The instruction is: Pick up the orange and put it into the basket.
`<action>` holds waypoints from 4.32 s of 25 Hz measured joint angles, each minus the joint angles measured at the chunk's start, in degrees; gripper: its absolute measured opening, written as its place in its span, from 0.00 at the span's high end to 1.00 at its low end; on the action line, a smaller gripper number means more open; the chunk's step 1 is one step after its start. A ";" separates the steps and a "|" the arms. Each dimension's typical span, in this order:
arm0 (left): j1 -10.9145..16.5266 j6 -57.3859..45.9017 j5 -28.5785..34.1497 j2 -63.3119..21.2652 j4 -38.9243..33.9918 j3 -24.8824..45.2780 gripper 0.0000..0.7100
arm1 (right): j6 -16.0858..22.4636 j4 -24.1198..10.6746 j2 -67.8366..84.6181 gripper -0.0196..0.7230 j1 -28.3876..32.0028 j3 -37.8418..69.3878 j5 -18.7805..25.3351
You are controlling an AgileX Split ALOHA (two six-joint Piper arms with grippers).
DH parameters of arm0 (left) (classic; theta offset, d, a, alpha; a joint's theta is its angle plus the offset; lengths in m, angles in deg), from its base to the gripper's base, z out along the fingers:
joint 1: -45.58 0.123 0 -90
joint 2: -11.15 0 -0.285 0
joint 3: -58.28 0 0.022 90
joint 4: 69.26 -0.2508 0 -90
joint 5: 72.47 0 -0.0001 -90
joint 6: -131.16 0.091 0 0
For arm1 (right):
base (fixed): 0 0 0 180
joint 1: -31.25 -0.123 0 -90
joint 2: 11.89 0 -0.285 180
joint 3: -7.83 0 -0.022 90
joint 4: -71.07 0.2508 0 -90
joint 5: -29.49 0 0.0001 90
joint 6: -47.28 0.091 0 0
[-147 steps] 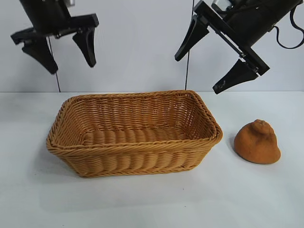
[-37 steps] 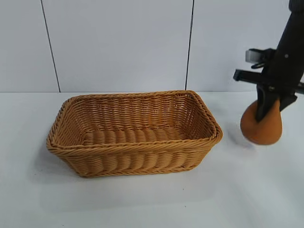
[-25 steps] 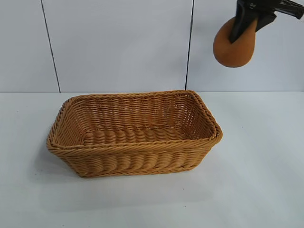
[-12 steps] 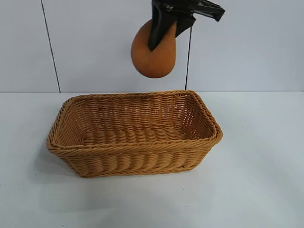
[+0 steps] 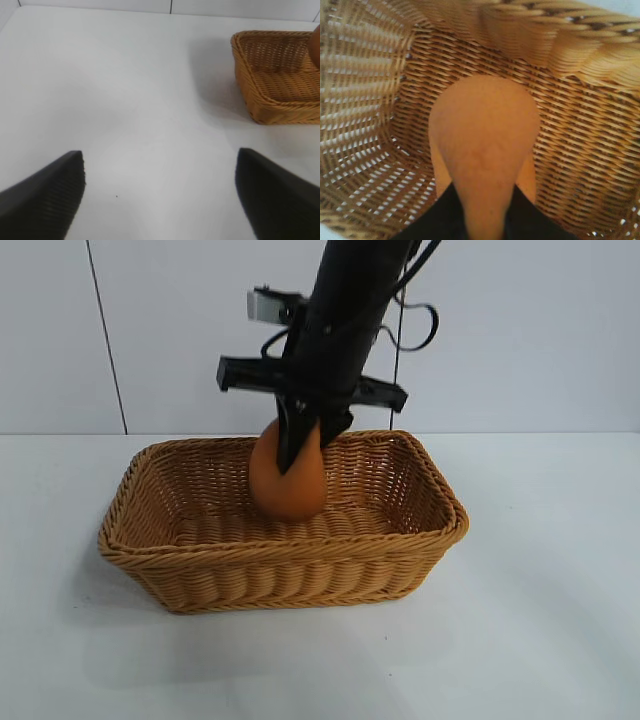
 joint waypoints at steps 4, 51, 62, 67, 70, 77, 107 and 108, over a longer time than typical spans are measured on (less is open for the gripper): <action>0.00 0.00 0.00 0.00 0.00 0.00 0.18 | -1.49 0.00 0.00 0.18 0.00 -2.36 2.01; 0.00 0.00 0.02 0.00 0.00 0.00 0.18 | 3.30 -15.14 7.57 0.05 28.18 -17.51 8.76; 0.00 0.00 0.02 0.00 0.00 0.00 0.18 | 0.24 -12.97 34.45 0.05 26.20 26.58 9.19; 0.00 0.00 0.02 0.00 0.00 0.00 0.18 | 0.18 -12.97 47.72 0.05 26.20 44.29 9.30; 0.00 0.00 0.02 0.00 0.00 0.00 0.18 | 0.18 -12.94 56.54 0.05 26.20 52.65 9.24; 0.00 0.00 0.02 0.00 0.00 0.00 0.18 | 0.07 -12.84 75.73 0.05 26.20 70.58 0.90; 0.00 0.00 0.02 0.00 0.00 0.00 0.18 | -0.09 -14.65 131.98 0.05 26.20 79.22 -2.09; 0.00 0.00 0.02 0.00 0.00 0.00 0.18 | -0.04 -14.65 132.05 0.05 26.20 79.22 -2.14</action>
